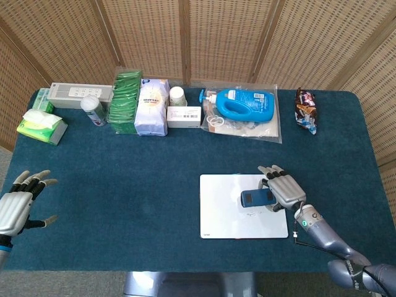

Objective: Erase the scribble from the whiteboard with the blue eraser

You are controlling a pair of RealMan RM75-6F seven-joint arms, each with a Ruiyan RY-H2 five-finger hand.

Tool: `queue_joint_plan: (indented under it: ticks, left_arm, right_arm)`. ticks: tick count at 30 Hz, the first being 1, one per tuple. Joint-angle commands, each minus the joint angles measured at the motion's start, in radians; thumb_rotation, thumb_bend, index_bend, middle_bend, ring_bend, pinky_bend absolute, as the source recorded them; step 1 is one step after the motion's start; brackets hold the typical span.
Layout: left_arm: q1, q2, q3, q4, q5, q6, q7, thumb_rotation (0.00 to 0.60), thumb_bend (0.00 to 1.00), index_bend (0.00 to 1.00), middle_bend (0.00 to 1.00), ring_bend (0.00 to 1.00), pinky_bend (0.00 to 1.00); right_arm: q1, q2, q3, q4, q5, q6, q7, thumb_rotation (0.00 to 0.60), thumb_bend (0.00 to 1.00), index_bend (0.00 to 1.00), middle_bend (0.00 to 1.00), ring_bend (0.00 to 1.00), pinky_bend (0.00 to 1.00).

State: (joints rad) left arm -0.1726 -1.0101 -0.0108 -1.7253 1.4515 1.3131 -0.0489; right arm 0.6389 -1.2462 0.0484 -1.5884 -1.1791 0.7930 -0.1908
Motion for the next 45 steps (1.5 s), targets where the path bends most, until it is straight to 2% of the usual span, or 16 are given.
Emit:
queue_joint_plan:
  ticks: [1, 9, 20, 27, 32, 45]
  left_arm:
    - [0.000, -0.001, 0.001, 0.001, 0.001, 0.000, 0.000, 0.600, 0.17, 0.24, 0.13, 0.16, 0.00]
    - [-0.004, -0.005, 0.001, 0.001, 0.002, -0.006, 0.005, 0.600, 0.17, 0.24, 0.13, 0.16, 0.00]
    - [-0.005, -0.007, 0.001, 0.001, 0.000, -0.006, 0.007, 0.600, 0.17, 0.24, 0.13, 0.16, 0.00]
    - [-0.006, -0.007, 0.000, 0.002, 0.000, -0.006, 0.006, 0.600, 0.17, 0.24, 0.13, 0.16, 0.00]
    - [-0.006, -0.009, 0.001, 0.004, 0.001, -0.007, 0.004, 0.600, 0.17, 0.24, 0.13, 0.16, 0.00]
    - [-0.010, -0.007, 0.000, 0.006, 0.003, -0.009, 0.001, 0.600, 0.17, 0.24, 0.13, 0.16, 0.00]
  right_arm:
    - [0.002, -0.006, -0.009, 0.013, 0.007, -0.013, -0.002, 0.600, 0.29, 0.68, 0.03, 0.00, 0.00]
    - [0.010, -0.006, -0.029, 0.033, 0.039, -0.046, -0.028, 0.600, 0.29, 0.45, 0.00, 0.00, 0.00]
    - [0.012, -0.006, -0.035, 0.032, 0.064, -0.041, -0.051, 0.600, 0.29, 0.33, 0.00, 0.00, 0.00]
    - [0.009, -0.003, -0.033, 0.026, 0.068, -0.025, -0.057, 0.600, 0.29, 0.18, 0.00, 0.00, 0.00]
    - [0.006, -0.001, -0.036, 0.022, 0.066, -0.017, -0.061, 0.600, 0.29, 0.18, 0.00, 0.00, 0.00]
    - [-0.020, -0.015, -0.044, 0.018, 0.068, 0.022, -0.064, 0.600, 0.29, 0.27, 0.00, 0.00, 0.00]
